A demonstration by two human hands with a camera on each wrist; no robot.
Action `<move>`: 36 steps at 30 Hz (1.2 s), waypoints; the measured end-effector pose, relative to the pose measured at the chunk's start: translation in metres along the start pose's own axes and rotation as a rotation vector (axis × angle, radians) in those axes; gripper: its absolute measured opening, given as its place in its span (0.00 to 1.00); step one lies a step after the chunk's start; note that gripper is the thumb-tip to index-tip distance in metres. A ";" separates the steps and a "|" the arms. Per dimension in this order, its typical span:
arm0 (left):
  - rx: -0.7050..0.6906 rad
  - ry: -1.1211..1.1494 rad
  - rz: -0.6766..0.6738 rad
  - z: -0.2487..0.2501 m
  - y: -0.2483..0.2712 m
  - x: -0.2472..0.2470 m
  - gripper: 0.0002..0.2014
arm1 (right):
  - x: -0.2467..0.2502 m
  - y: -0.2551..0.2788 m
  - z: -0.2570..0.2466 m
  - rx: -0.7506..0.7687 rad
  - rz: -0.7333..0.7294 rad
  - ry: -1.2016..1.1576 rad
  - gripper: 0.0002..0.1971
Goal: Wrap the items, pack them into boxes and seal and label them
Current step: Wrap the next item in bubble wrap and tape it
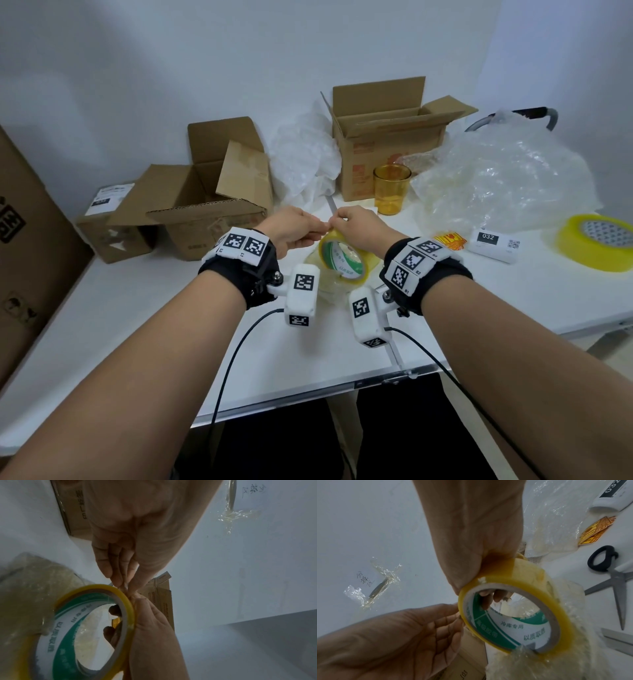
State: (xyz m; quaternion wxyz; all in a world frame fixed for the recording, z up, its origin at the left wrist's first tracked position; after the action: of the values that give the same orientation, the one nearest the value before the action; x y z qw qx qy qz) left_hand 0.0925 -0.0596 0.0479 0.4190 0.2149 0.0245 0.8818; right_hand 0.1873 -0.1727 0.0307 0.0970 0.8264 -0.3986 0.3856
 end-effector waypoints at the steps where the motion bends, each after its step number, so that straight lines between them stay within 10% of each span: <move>1: 0.009 -0.019 0.012 0.000 0.000 -0.001 0.06 | 0.000 -0.001 0.000 -0.003 0.000 -0.003 0.12; 13: -0.084 -0.005 0.091 -0.014 -0.005 -0.010 0.10 | 0.006 0.013 0.028 -0.112 0.120 -0.202 0.28; 25: 0.318 0.618 0.049 -0.035 -0.012 -0.033 0.10 | -0.004 0.031 0.048 -0.301 0.039 -0.696 0.31; 36: 0.276 0.519 0.052 -0.046 -0.017 -0.030 0.08 | 0.015 0.023 0.022 -0.046 0.090 -0.132 0.24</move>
State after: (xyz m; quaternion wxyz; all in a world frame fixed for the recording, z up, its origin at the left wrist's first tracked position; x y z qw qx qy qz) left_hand 0.1027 -0.0647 -0.0083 0.3428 0.0378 0.2452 0.9060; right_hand 0.1885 -0.2074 0.0227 0.0720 0.8289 -0.4494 0.3251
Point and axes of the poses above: each hand's wrist, its own y-axis away from the middle knuckle, its own x-axis out of the back of the hand, z = x × y, the point moved 1 cm from there along -y, towards the middle knuckle, and after that the axes turned 9 degrees about z, right-handed, at the moved point
